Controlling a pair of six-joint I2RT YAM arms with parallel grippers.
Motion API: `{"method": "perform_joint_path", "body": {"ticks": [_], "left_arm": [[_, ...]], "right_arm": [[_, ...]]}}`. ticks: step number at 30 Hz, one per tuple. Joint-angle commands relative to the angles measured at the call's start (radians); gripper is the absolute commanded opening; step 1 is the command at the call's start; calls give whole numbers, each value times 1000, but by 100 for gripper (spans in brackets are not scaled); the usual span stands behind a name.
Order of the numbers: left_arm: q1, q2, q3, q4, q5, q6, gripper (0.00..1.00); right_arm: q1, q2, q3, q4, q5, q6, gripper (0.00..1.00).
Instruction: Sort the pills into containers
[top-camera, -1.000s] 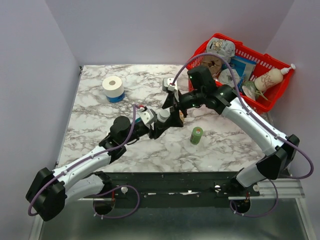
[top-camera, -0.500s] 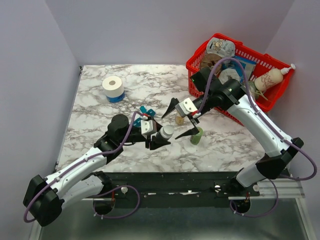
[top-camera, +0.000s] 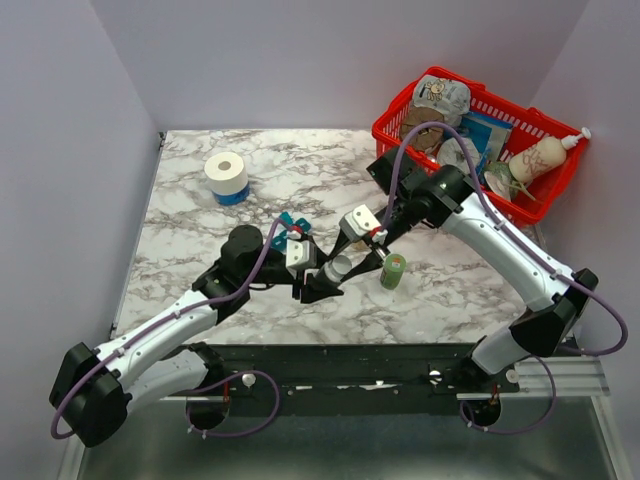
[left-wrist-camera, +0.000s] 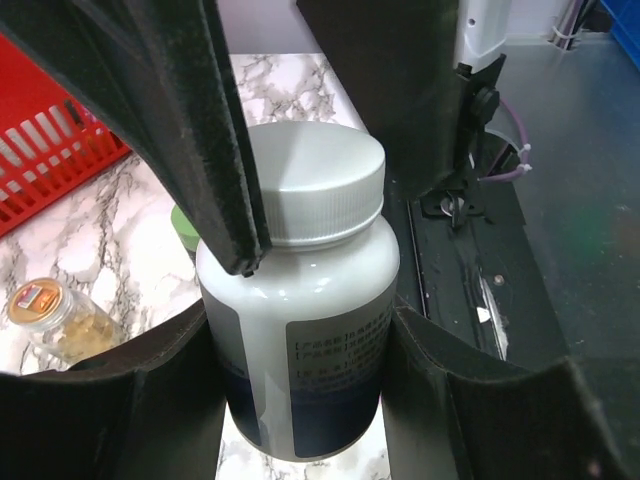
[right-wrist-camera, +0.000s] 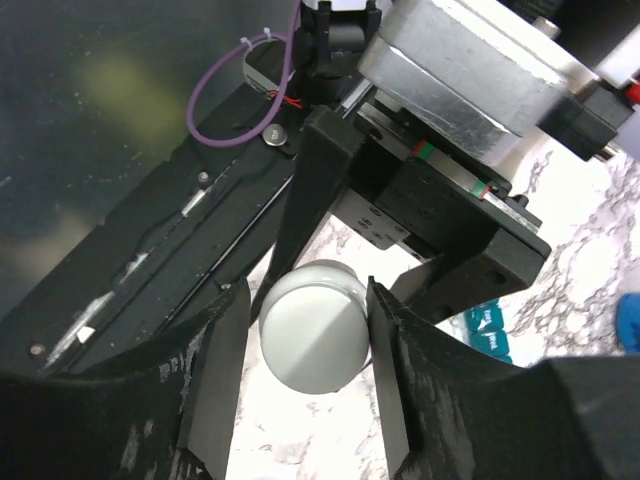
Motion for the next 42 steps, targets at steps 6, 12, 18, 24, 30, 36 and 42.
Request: {"method": "perform_joint_path", "body": {"ticks": [6, 12, 18, 24, 30, 36, 42], "left_arm": [[15, -38, -86, 361, -187, -196, 0], [-8, -58, -108, 420, -672, -193, 0], [-19, 11, -99, 512, -781, -205, 0], [-16, -10, -180, 519, -565, -170, 0], [-2, -93, -243, 430, -297, -130, 0], [-2, -78, -189, 361, -171, -121, 0], [-2, -21, -137, 340, -85, -123, 0]], "right_arm": [[12, -59, -165, 429, 232, 609, 38], [11, -93, -349, 730, 513, 1086, 38], [9, -29, -359, 796, 504, 1191, 43], [-41, -21, -112, 623, 279, 991, 85], [-72, -41, 102, 286, 124, 565, 96], [-60, 3, 106, -37, 13, 178, 95], [18, 28, 33, 6, 107, 178, 89]]}}
